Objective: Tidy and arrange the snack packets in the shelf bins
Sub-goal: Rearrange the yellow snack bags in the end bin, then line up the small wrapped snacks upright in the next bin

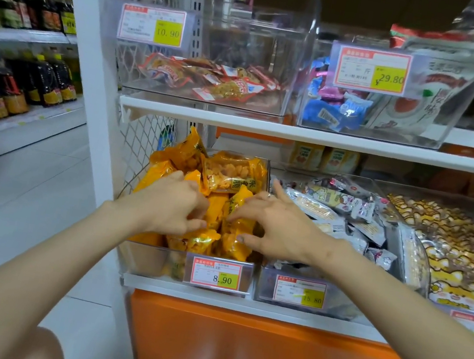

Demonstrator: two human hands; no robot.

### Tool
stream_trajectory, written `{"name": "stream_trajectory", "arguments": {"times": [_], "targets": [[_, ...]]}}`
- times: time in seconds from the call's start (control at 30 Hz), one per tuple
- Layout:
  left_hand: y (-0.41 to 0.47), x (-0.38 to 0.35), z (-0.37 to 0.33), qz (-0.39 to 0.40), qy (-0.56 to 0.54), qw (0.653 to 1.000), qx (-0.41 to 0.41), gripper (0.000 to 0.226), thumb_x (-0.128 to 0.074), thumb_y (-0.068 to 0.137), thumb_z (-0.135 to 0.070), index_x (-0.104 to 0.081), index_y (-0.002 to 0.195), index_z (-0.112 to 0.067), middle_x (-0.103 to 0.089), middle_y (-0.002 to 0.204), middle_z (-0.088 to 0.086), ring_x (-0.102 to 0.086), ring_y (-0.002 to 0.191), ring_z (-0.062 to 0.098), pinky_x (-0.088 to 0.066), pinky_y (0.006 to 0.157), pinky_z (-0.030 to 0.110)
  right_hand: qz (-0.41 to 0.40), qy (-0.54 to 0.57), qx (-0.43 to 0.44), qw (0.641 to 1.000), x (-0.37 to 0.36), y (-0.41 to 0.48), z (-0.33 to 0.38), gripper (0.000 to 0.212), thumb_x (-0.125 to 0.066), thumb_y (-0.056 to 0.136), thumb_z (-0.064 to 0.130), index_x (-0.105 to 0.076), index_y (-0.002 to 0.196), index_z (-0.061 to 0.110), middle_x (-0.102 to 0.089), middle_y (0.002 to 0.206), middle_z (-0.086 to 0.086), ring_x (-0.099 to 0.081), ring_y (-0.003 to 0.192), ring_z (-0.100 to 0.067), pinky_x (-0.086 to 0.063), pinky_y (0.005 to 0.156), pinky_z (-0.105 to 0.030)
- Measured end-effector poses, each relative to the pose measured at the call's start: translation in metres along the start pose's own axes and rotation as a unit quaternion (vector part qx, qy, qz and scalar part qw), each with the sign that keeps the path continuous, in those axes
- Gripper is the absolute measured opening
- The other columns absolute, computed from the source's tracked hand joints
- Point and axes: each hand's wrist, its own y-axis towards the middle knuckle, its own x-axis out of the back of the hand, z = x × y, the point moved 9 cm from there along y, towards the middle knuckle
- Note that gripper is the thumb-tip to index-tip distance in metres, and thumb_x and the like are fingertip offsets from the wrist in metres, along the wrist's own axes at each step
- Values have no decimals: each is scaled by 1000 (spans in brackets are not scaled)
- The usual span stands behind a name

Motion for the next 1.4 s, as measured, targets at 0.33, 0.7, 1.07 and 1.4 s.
{"name": "stream_trajectory", "arguments": {"times": [0.33,0.7,1.07,1.4], "targets": [[23,18,-25,-195,-141,970,-37,25,-62,87,-28,-57,110,-21,-56,112,-4,-51,108,17,-39,85,32,-218,41,-252,942,58,-67,-130,24,-63,87,30,-68,109,20,-66,105,-11,-56,102,-30,-45,83,-37],[60,23,-47,-216,-202,955,-3,37,-60,88,-24,-51,123,-16,-49,127,0,-43,120,18,-39,98,36,-142,109,-341,923,37,-111,-174,48,-65,79,52,-60,121,29,-53,110,-7,-54,104,-28,-40,79,-31],[131,0,-61,9,-222,972,77,46,-48,96,-35,-42,136,-13,-53,133,11,-49,121,26,-41,97,36,-163,144,-303,928,34,-110,-164,35,-62,78,59,-57,96,29,-63,92,-1,-56,85,-20,-43,69,-33],[124,20,-29,-41,-229,962,142,43,-70,77,-43,-54,110,-20,-61,108,-1,-57,96,20,-46,76,32,-178,228,-263,920,32,-99,-159,24,-71,80,23,-55,98,27,-56,105,-5,-47,98,-17,-27,71,-20]]}}
